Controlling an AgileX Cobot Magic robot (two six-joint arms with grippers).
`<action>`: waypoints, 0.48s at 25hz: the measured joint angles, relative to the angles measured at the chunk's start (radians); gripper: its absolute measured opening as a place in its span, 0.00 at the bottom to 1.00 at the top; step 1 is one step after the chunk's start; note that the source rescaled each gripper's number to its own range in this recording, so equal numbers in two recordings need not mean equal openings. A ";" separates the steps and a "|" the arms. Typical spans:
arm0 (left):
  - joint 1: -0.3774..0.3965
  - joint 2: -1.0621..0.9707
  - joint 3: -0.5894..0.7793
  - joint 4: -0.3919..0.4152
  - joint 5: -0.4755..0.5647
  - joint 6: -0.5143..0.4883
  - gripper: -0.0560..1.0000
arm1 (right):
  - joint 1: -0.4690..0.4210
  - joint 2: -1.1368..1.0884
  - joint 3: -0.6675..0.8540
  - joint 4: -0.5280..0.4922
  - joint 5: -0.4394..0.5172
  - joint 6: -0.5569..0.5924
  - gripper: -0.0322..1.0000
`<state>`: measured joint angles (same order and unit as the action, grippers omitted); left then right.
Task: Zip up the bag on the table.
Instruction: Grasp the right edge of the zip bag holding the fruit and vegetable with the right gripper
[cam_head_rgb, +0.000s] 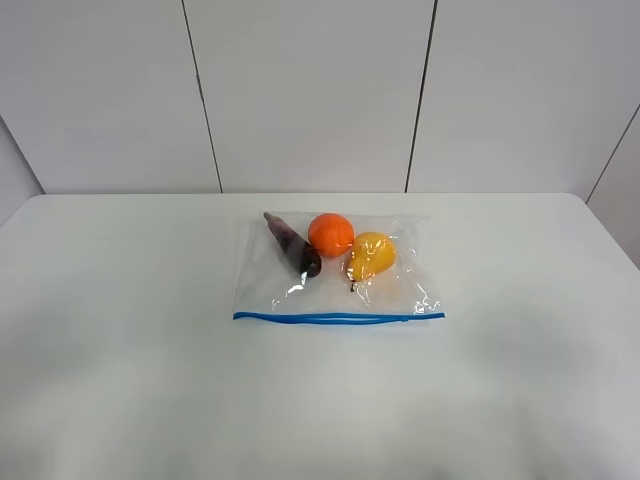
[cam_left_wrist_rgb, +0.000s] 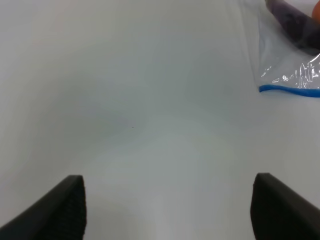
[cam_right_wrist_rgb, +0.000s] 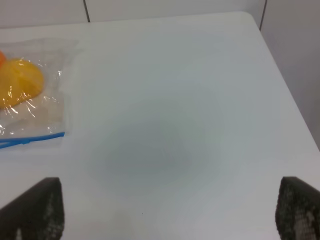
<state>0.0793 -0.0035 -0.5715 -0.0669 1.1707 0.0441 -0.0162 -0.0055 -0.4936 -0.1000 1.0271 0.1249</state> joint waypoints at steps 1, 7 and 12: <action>0.000 0.000 0.000 0.000 0.000 0.000 0.85 | 0.000 0.000 0.000 0.000 0.000 0.000 0.93; 0.000 0.000 0.000 0.000 0.000 0.000 0.85 | 0.000 0.000 0.000 0.000 0.000 0.000 0.93; 0.000 0.000 0.000 0.000 0.000 0.000 0.85 | 0.000 0.000 0.000 -0.005 0.000 -0.018 0.93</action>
<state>0.0793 -0.0035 -0.5715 -0.0669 1.1707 0.0441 -0.0162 -0.0055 -0.4936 -0.1053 1.0271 0.1068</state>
